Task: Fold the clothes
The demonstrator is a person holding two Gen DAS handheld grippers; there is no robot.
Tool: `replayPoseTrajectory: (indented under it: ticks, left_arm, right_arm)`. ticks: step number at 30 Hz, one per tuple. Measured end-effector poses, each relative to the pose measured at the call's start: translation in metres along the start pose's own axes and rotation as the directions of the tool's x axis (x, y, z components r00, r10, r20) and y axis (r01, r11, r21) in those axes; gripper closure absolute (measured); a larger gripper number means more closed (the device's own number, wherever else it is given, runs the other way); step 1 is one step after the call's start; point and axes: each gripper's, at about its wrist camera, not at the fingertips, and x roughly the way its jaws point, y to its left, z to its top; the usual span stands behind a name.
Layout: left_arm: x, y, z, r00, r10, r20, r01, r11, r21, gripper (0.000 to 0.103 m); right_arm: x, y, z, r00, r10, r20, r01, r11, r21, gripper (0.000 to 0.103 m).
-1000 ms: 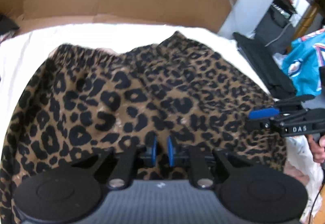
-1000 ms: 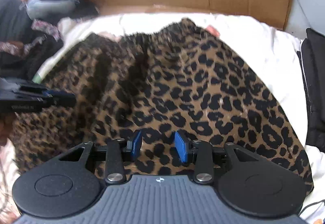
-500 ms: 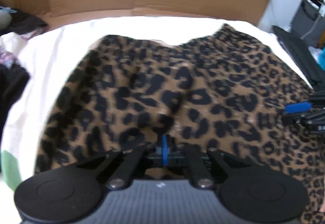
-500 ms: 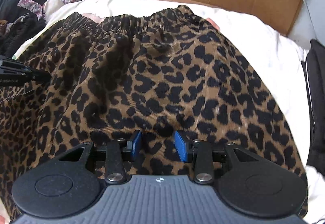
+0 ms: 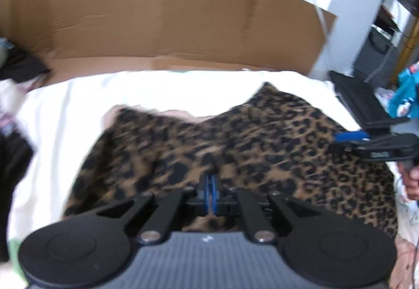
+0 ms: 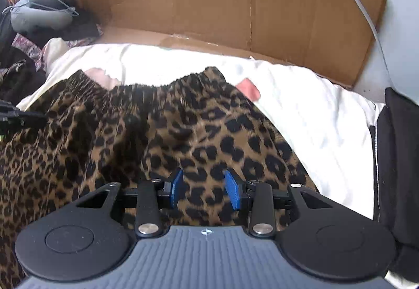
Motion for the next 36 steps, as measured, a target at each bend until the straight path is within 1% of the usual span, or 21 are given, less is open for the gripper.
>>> replayPoseTrajectory:
  ticks: [2, 5, 8, 11, 12, 13, 15, 18, 22, 24, 27, 30, 31, 34, 36]
  left_arm:
    - [0.008, -0.010, 0.005, 1.000, -0.019, -0.002, 0.019, 0.999, 0.026, 0.099]
    - [0.022, -0.019, 0.007, 0.997, -0.066, -0.026, 0.067, 0.997, 0.045, 0.099]
    - [0.037, -0.024, 0.004, 0.994, -0.089, -0.065, 0.093, 0.994, 0.060, 0.099]
    - [0.053, -0.014, -0.004, 0.994, -0.052, -0.101, 0.057, 0.997, 0.047, 0.097]
    - [0.058, -0.010, -0.007, 0.993, -0.037, -0.112, 0.042, 0.998, 0.041, 0.100]
    - [0.062, -0.006, -0.009, 0.993, -0.029, -0.117, 0.033, 0.999, 0.036, 0.100]
    - [0.064, 0.002, -0.010, 0.994, -0.031, -0.106, 0.034, 0.999, 0.031, 0.100]
    - [0.063, 0.006, -0.007, 0.996, -0.013, -0.087, 0.018, 0.999, 0.048, 0.100]
    - [0.054, 0.001, -0.005, 0.998, -0.005, -0.064, 0.007, 1.000, 0.029, 0.101]
    - [0.047, -0.005, -0.004, 0.999, -0.021, -0.043, 0.022, 0.999, 0.027, 0.101]
    - [0.036, -0.021, 0.000, 0.997, -0.080, -0.012, 0.080, 0.996, 0.043, 0.101]
    - [0.037, -0.042, 0.009, 0.993, -0.115, 0.001, 0.114, 0.987, 0.112, 0.100]
    - [0.040, -0.050, 0.012, 0.992, -0.130, -0.006, 0.129, 0.983, 0.133, 0.100]
    - [0.057, -0.066, 0.020, 0.984, -0.171, -0.052, 0.177, 0.971, 0.159, 0.100]
    - [0.066, -0.071, 0.020, 0.985, -0.162, -0.055, 0.169, 0.970, 0.174, 0.100]
  right_arm:
    - [-0.001, -0.002, 0.007, 1.000, 0.006, 0.020, -0.006, 1.000, 0.006, 0.060]
    - [0.007, 0.000, 0.010, 1.000, -0.002, 0.005, 0.002, 1.000, -0.002, 0.060]
    - [0.020, -0.002, 0.012, 1.000, 0.003, -0.023, -0.003, 1.000, 0.008, 0.060]
    - [0.035, -0.004, 0.016, 0.998, -0.052, -0.033, 0.051, 0.998, -0.026, 0.060]
    - [0.039, -0.007, 0.018, 0.997, -0.073, -0.032, 0.072, 0.997, -0.027, 0.060]
    - [0.043, -0.012, 0.019, 0.996, -0.084, -0.034, 0.083, 0.996, -0.022, 0.060]
    - [0.050, -0.020, 0.021, 0.994, -0.104, -0.040, 0.104, 0.994, -0.013, 0.061]
    - [0.056, -0.024, 0.023, 0.993, -0.120, -0.019, 0.119, 0.992, -0.038, 0.061]
    - [0.063, -0.027, 0.027, 0.989, -0.144, 0.007, 0.145, 0.988, -0.061, 0.061]
    - [0.061, -0.027, 0.028, 0.988, -0.152, 0.003, 0.152, 0.988, -0.038, 0.061]
    - [0.059, -0.025, 0.030, 0.987, -0.163, -0.004, 0.163, 0.987, -0.003, 0.061]
    - [0.043, -0.026, 0.026, 0.993, -0.120, 0.008, 0.119, 0.990, 0.081, 0.060]
    - [0.035, -0.024, 0.023, 0.994, -0.108, 0.018, 0.106, 0.990, 0.091, 0.060]
    - [0.010, -0.019, 0.013, 0.996, -0.079, 0.044, 0.074, 0.991, 0.113, 0.060]
    - [-0.006, -0.017, 0.006, 0.996, -0.068, 0.053, 0.062, 0.991, 0.119, 0.060]
